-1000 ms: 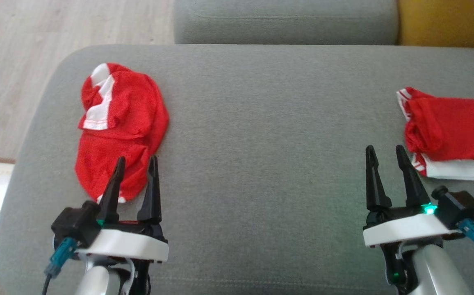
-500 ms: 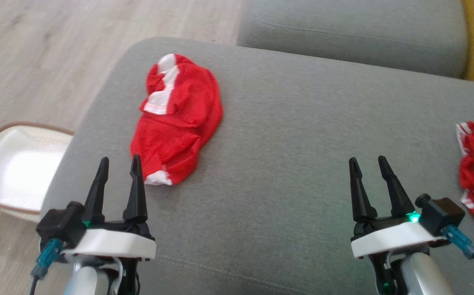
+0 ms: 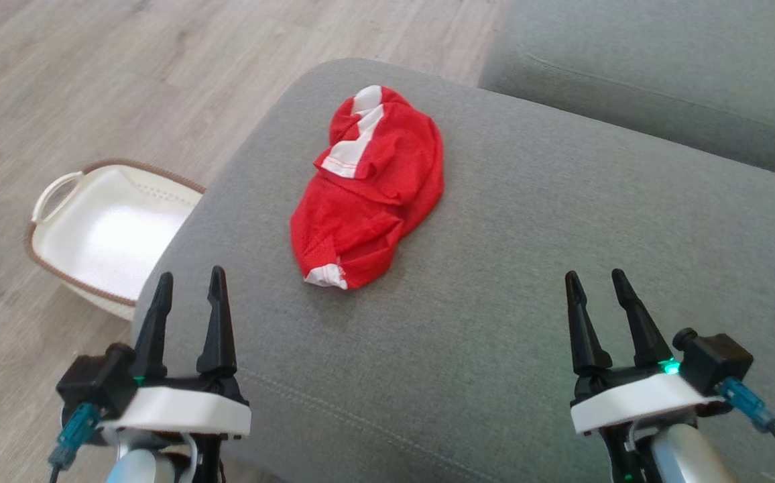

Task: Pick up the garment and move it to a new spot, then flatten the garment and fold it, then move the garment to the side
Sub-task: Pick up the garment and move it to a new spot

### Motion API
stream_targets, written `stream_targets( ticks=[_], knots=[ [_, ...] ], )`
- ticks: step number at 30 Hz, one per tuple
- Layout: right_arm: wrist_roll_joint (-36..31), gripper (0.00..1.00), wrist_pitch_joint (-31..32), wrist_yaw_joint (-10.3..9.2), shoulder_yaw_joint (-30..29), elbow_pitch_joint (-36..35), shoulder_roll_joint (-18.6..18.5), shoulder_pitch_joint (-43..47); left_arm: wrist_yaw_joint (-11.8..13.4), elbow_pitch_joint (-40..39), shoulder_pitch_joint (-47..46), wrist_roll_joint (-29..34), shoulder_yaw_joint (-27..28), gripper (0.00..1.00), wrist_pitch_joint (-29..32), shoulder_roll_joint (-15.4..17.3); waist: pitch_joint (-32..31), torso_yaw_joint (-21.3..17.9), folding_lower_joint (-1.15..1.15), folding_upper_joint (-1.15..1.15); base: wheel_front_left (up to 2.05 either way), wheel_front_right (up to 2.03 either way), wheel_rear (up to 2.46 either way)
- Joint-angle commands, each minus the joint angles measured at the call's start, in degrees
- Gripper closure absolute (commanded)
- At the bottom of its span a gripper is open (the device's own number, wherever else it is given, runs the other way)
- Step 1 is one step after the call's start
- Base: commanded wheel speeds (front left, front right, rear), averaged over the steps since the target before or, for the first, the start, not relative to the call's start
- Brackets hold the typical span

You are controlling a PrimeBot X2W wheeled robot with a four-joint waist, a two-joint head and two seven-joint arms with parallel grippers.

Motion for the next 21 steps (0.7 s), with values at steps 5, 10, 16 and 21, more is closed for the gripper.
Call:
stream_targets(
  ticks=[5, 10, 16, 21],
  knots=[
    [0.59, 0.0, -0.62, 0.37, 1.32, -1.62, -0.09, -1.3, 0.29, -1.76, -1.63, 0.53, 2.47, 0.0, -0.29, 0.43, 0.02, 0.93, 0.0, 0.0, 0.0, 0.0, 0.0],
    [0.48, 0.0, -0.62, 0.37, 1.24, -1.65, -0.09, -1.92, 0.37, -1.98, -2.17, 0.49, 3.38, 0.0, -0.29, 0.43, 1.09, 0.06, 0.0, 0.0, 0.0, 0.0, 0.0],
    [-0.85, 0.0, -0.62, 0.37, -0.79, -2.03, -0.09, -3.11, -1.49, -0.81, -5.23, 1.55, 5.83, 0.0, -0.29, 0.43, 4.03, -2.29, 0.0, 0.0, 0.0, 0.0, 0.0],
    [-2.95, 0.0, -0.37, 0.37, -3.49, -2.79, -0.09, -5.28, -4.13, 5.41, -11.67, 2.4, 7.55, 0.0, -0.29, 2.83, 8.16, -4.9, 0.0, 0.0, 0.0, 0.0, 0.0]
  ],
)
